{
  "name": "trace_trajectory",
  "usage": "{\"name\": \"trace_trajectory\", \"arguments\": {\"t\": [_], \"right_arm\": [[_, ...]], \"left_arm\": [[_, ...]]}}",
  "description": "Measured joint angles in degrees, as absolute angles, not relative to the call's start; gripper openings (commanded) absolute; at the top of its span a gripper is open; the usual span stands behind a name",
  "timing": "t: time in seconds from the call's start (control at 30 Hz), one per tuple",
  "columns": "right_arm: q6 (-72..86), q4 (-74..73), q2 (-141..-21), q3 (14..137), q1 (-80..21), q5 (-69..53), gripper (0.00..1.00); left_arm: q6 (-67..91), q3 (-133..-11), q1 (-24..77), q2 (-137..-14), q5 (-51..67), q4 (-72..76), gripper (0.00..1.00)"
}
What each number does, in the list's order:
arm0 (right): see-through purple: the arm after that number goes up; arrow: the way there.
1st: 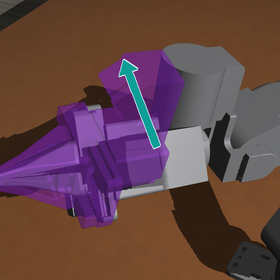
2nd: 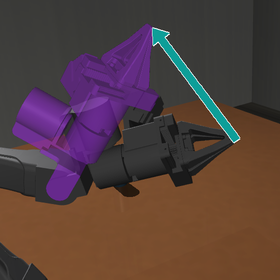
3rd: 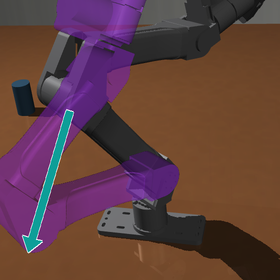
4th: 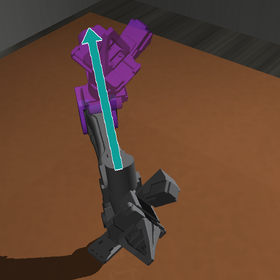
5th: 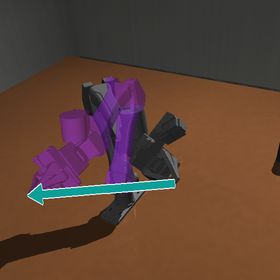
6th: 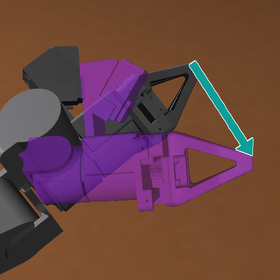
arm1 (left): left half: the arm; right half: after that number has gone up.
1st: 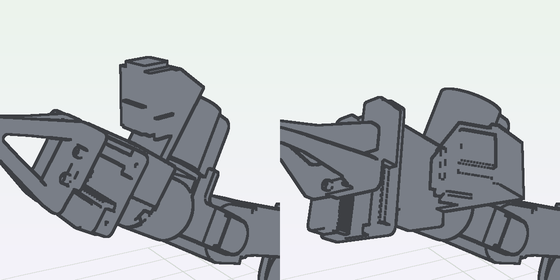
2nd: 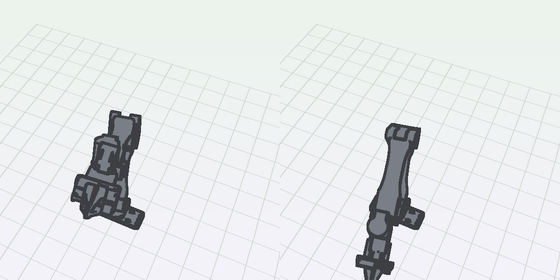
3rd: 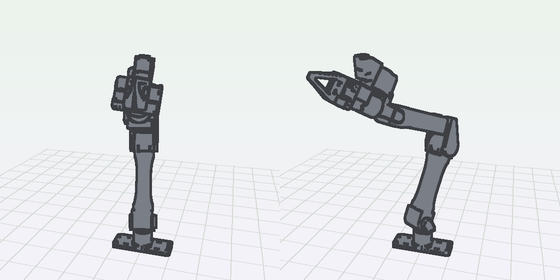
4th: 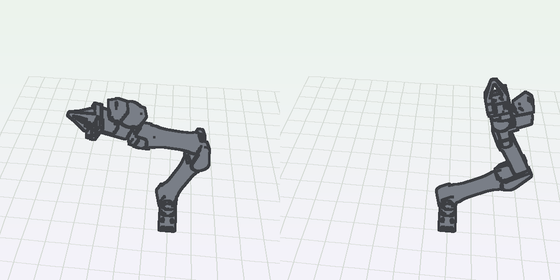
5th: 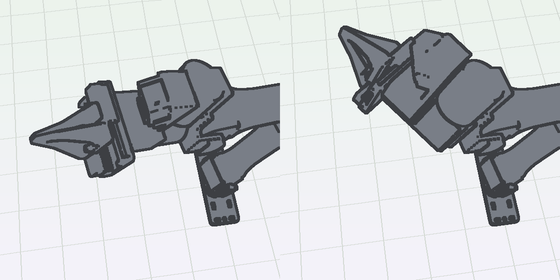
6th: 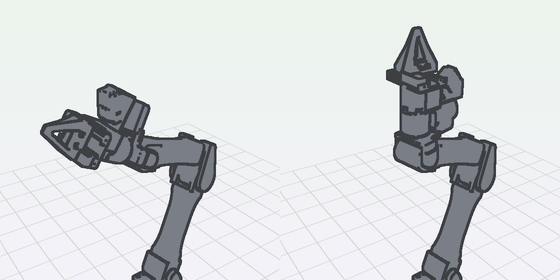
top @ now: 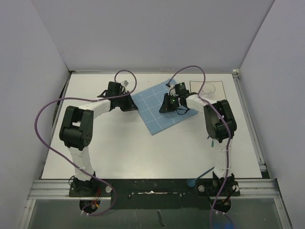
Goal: Set the dinner table for one person
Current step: Move the napkin to the center of the board.
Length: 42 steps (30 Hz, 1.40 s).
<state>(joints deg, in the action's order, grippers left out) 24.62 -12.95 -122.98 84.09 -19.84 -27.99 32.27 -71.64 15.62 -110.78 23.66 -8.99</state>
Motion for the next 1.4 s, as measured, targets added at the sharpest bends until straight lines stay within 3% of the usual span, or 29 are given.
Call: {"name": "trace_trajectory", "arguments": {"t": [0.33,0.63,0.8,0.97,1.2,1.23,1.37,1.4], "right_arm": [[26.5,-8.7,-122.4,80.8,-21.5,-27.7,0.0],[27.7,-7.2,-122.4,80.8,-28.2,-24.0,0.0],[31.1,-5.6,-122.8,81.3,-37.0,-20.1,0.0],[33.5,-8.5,-127.6,89.6,-45.6,-18.9,0.0],[30.8,-18.7,-129.1,96.3,-47.4,-13.9,0.0],[30.4,-19.4,-129.0,96.6,-47.2,-13.6,0.04],[28.3,-22.3,-128.1,96.7,-44.6,-14.2,0.7],[27.3,-23.4,-127.3,96.7,-43.6,-13.9,0.78]], "left_arm": [[32.4,-77.8,18.1,-117.0,25.1,-9.1,0.01],[32.1,-74.6,20.6,-116.3,24.4,-10.3,0.0],[31.7,-66.3,18.3,-109.1,22.7,-14.5,0.0],[29.7,-64.0,16.3,-98.8,18.2,-16.6,0.0],[27.8,-61.6,14.8,-91.7,15.0,-17.5,0.0],[27.9,-61.1,15.0,-91.7,15.4,-17.5,0.0],[28.2,-58.7,15.9,-91.6,16.8,-17.4,0.06],[28.2,-58.2,16.1,-91.5,16.7,-17.7,0.12]]}}
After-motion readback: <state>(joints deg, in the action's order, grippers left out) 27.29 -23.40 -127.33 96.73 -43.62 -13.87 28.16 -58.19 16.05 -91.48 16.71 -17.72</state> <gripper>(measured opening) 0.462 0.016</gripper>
